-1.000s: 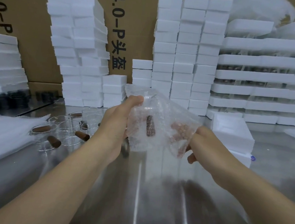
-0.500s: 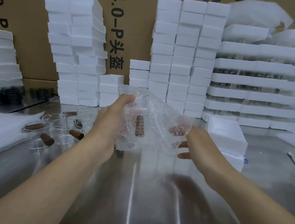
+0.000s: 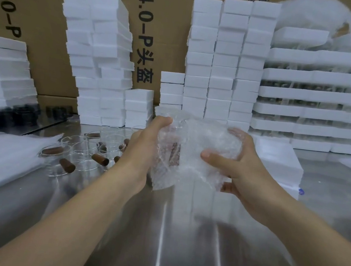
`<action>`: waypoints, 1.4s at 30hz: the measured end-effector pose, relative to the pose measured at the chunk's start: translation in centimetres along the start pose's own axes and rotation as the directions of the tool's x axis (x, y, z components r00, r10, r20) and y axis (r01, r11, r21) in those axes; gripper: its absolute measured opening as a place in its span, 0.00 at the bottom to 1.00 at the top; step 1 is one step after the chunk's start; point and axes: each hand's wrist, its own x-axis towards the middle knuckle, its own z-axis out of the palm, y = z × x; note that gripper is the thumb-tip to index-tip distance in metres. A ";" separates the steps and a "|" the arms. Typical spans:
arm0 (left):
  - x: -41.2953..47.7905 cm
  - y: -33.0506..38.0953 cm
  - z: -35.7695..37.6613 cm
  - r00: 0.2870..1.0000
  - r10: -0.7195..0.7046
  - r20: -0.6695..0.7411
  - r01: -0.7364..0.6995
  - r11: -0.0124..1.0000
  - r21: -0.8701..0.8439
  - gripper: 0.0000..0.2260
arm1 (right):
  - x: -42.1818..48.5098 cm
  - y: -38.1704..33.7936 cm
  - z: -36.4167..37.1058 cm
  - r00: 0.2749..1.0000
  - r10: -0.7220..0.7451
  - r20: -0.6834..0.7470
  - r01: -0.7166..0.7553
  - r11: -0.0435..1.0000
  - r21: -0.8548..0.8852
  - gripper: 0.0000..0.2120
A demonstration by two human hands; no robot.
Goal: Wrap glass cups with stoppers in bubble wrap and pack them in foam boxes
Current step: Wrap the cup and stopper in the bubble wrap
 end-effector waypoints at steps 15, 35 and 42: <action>0.4 -1.1 0.9 1.000 0.010 0.027 -0.015 0.985 0.172 0.27 | 0.6 -0.6 -1.1 1.000 -0.025 -0.015 0.029 0.901 0.433 0.06; -0.5 -1.0 2.0 0.986 -0.138 0.093 0.122 0.980 0.159 0.41 | 0.3 0.2 0.0 0.928 -0.258 -0.267 0.221 0.962 -0.162 0.15; -0.7 -1.1 2.1 0.984 -0.133 0.120 0.113 0.981 0.159 0.37 | 0.3 0.3 0.1 0.905 -0.308 -0.293 0.280 0.951 -0.134 0.17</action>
